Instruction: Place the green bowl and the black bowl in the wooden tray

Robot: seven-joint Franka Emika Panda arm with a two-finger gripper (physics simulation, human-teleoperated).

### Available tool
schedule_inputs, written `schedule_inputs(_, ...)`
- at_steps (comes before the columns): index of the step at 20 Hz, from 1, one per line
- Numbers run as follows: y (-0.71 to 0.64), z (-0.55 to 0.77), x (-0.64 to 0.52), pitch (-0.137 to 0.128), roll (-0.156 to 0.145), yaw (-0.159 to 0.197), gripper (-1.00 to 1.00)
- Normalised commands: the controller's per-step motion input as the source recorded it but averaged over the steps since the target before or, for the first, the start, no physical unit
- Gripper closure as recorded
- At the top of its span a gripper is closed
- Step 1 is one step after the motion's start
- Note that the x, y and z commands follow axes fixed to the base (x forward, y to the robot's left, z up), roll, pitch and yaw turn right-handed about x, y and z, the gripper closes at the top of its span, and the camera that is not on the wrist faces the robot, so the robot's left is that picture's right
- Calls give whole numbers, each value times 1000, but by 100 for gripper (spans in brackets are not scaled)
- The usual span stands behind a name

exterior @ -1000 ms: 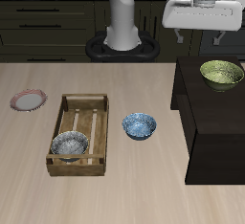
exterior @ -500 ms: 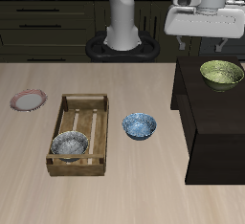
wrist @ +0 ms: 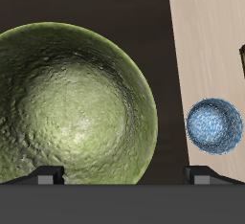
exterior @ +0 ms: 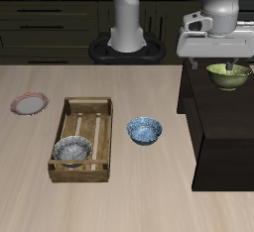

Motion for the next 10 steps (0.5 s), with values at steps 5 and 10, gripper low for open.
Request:
schedule_inputs(5,28,-201,66,30,4,15,-100)
schedule_inputs(10,-59,-87,133,-3,25,-37,100)
